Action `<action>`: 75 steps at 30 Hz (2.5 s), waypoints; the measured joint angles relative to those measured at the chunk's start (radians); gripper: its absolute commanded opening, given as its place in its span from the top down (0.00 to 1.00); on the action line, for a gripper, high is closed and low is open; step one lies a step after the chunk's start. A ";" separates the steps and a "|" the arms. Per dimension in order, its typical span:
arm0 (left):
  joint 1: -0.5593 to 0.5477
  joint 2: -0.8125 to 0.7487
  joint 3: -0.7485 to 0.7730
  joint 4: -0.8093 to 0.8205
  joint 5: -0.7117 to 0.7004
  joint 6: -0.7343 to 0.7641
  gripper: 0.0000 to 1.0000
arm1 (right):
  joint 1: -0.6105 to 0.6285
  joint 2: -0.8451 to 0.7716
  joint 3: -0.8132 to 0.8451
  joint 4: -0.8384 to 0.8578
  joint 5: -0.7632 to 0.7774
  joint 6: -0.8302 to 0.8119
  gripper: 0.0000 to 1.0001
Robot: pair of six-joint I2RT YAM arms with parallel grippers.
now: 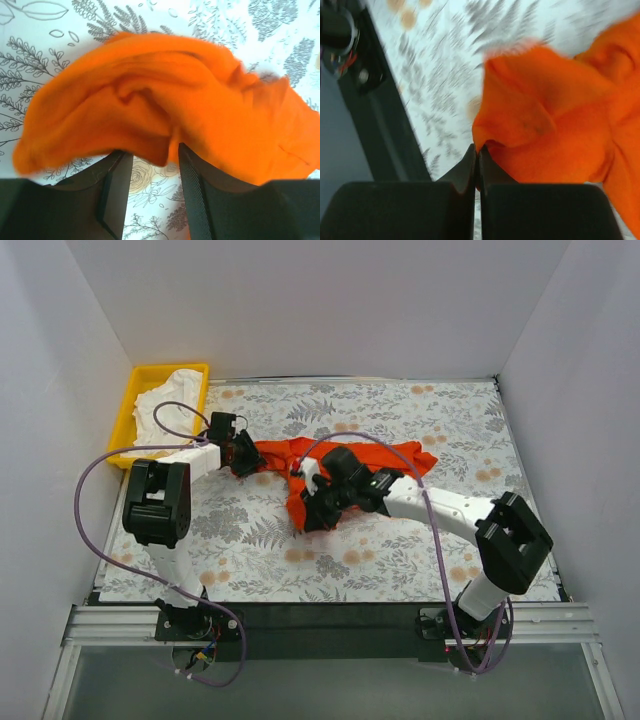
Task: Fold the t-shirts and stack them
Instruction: Flatten the tshirt out
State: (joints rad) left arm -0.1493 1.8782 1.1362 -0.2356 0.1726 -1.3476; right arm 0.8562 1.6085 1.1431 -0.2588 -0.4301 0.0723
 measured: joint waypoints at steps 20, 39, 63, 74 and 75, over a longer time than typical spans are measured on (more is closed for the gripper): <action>-0.179 -0.737 -0.394 -0.164 0.014 -0.035 0.35 | -0.172 -0.084 0.006 -0.213 0.436 -0.040 0.34; -0.484 -0.640 -0.536 -0.292 -0.129 -0.198 0.57 | -0.594 -0.046 -0.054 -0.149 0.531 0.087 0.37; -0.227 -0.272 -0.228 -0.092 -0.365 0.030 0.65 | -0.634 -0.172 -0.156 -0.105 0.496 0.108 0.36; -0.211 -0.542 -0.366 -0.122 -0.343 -0.029 0.37 | -0.634 -0.222 -0.196 -0.105 0.402 0.117 0.36; -0.212 -0.552 -0.378 -0.127 -0.341 -0.037 0.37 | -0.634 -0.226 -0.197 -0.105 0.398 0.117 0.36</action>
State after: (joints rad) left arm -0.3618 1.3258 0.7586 -0.3626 -0.1688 -1.3842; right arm 0.2218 1.3823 0.9463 -0.3634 -0.0322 0.1894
